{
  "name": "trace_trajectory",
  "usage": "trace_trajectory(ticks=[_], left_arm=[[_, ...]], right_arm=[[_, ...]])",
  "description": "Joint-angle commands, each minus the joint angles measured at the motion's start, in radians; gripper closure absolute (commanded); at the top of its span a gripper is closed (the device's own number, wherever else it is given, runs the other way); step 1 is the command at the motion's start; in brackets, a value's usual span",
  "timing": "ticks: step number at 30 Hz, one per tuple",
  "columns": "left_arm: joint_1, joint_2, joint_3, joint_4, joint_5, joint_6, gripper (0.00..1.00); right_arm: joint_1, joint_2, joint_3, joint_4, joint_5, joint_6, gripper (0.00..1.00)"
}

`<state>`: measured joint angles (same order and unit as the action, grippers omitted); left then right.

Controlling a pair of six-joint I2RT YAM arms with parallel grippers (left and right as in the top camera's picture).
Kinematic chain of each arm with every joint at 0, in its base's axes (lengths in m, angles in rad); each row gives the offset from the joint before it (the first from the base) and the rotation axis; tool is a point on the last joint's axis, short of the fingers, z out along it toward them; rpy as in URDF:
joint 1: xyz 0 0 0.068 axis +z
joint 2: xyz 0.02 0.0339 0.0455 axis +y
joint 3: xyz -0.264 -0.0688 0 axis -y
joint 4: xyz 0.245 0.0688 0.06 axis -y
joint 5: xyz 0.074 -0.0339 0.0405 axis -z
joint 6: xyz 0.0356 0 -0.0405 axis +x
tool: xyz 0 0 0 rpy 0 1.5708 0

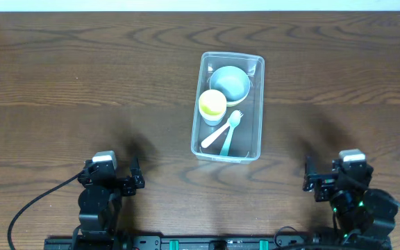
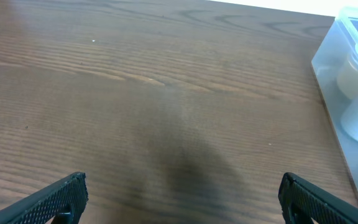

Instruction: Pack container

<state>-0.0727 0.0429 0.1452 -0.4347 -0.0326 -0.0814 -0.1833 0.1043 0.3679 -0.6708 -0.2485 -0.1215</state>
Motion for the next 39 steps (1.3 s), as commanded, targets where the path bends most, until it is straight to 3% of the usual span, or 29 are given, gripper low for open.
trace_trajectory(ticks=[1,13,39], left_arm=[[0.004,-0.006,-0.019,0.003,-0.001,-0.009,0.02],[0.004,-0.006,-0.019,0.003,-0.001,-0.009,0.02],[0.004,-0.006,-0.019,0.003,-0.001,-0.009,0.02]], right_arm=[[0.007,-0.066,-0.053,0.003,-0.058,-0.014,0.01],[0.008,-0.099,-0.204,0.054,-0.145,-0.014,0.01],[0.008,-0.099,-0.207,0.054,-0.145,-0.014,0.01]])
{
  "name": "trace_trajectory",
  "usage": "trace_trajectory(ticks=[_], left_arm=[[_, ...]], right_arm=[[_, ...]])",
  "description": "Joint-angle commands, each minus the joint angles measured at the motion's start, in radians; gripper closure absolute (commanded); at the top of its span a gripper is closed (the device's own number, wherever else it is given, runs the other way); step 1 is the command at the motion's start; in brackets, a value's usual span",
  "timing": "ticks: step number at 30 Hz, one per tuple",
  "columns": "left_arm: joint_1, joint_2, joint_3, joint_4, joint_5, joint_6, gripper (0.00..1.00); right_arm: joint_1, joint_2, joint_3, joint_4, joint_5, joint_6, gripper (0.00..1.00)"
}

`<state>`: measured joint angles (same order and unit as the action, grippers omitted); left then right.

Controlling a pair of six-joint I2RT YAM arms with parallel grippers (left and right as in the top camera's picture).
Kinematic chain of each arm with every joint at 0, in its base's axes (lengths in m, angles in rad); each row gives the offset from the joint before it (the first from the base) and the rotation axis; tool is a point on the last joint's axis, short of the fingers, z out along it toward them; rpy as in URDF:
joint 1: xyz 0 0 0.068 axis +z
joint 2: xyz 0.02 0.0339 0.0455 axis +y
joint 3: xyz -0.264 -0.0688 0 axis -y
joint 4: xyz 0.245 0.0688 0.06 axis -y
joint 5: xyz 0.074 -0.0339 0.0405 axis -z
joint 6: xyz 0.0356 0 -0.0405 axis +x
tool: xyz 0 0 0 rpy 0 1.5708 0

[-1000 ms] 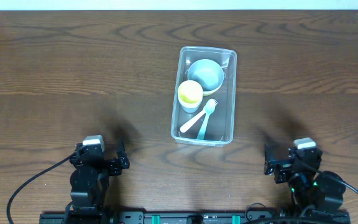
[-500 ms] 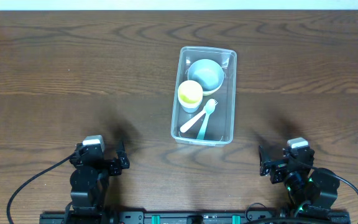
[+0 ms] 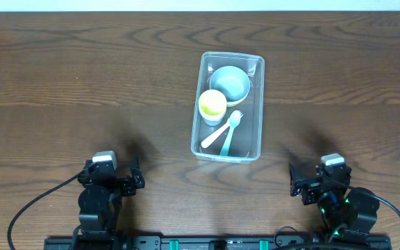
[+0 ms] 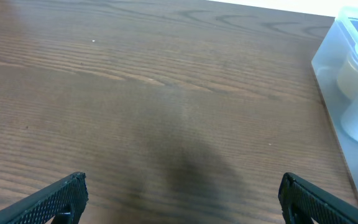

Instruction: Pack container

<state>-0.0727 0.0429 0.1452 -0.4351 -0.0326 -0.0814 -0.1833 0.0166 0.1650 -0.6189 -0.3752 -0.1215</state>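
Note:
A clear plastic container (image 3: 254,104) stands upright in the middle of the table. Inside it are a light blue bowl (image 3: 229,83), a yellow cup (image 3: 212,105), and a white spoon (image 3: 214,135) and a pale blue fork (image 3: 230,129) lying crossed. In the left wrist view the container's wall (image 4: 328,68) shows at the right edge. My left gripper (image 3: 110,176) rests open near the front left edge with bare wood between its fingers (image 4: 64,199). My right gripper (image 3: 316,182) sits near the front right edge, apparently open with nothing between the fingers.
The dark wooden table (image 3: 82,83) stretches on both sides of the container. Black cables run from each arm base along the front edge. A pale strip marks the table's far edge at the top.
My right arm has shifted left and slightly toward the front edge. The left arm, the container and its contents are unchanged.

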Motion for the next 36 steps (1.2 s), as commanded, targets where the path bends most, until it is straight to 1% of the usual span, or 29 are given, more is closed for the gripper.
trace_trajectory(ticks=[1,36], left_arm=[[0.004,-0.006,-0.019,0.003,-0.001,-0.009,0.02],[0.004,-0.006,-0.019,0.003,-0.001,-0.009,0.02]], right_arm=[[0.008,-0.011,-0.004,0.002,-0.018,-0.014,0.01],[0.008,-0.011,-0.004,0.002,-0.018,-0.014,0.01]])
